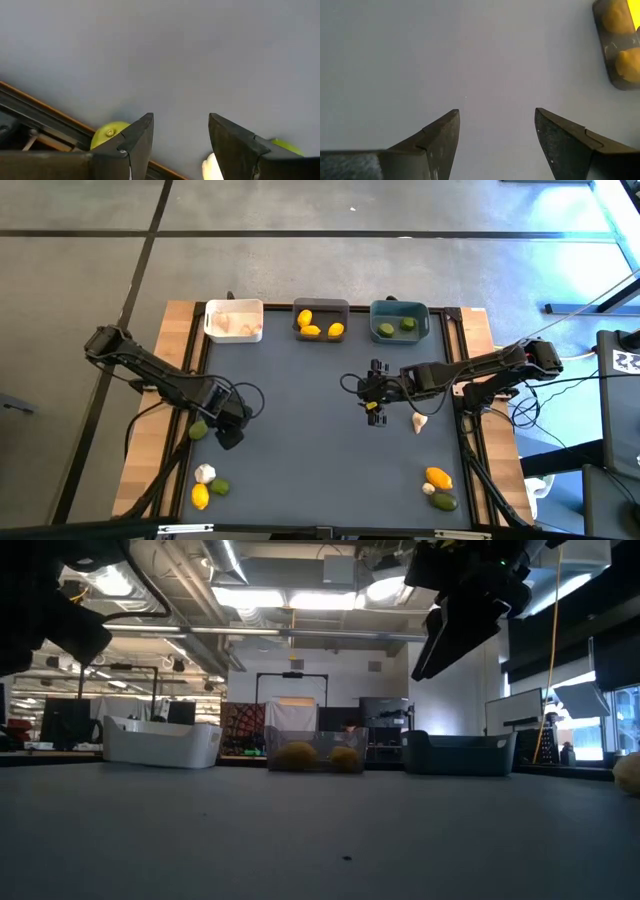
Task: Sort produce into baskets
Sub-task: Put the lime into the blue bin
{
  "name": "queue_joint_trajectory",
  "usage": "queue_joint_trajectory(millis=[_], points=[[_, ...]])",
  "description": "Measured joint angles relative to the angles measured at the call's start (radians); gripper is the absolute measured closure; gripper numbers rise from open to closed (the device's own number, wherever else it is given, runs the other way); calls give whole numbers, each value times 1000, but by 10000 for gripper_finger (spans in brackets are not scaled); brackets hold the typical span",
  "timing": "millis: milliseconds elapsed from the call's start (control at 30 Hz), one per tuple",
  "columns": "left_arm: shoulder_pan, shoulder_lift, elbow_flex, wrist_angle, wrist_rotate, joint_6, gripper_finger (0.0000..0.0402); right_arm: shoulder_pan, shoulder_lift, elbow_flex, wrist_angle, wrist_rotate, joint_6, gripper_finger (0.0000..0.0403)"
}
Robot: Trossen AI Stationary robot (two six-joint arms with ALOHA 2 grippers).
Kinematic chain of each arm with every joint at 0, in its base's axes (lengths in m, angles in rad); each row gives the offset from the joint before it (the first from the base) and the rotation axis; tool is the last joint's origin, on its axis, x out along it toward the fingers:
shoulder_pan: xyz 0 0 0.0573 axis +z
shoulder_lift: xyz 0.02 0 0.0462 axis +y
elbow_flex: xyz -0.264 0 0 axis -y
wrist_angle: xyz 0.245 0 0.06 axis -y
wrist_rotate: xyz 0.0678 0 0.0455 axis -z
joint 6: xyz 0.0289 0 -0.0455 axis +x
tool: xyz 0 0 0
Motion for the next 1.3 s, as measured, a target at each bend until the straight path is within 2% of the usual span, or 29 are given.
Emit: queue_joint_trajectory(millis=[400, 600, 733, 833, 1300], points=[[2, 0, 0, -142, 2, -50, 154, 0, 0, 0, 0, 0, -1, 146], [2, 17, 0, -168, 57, -89, 159, 0, 0, 0, 1, 1, -1, 146], [0, 75, 0, -235, 118, -83, 168, 0, 0, 0, 5, 1, -1, 146], [0, 119, 1, -227, 145, -53, 174, 0, 0, 0, 6, 1, -1, 146], [0, 301, 1, -209, 167, 58, 176, 0, 0, 0, -3, 1, -1, 146]])
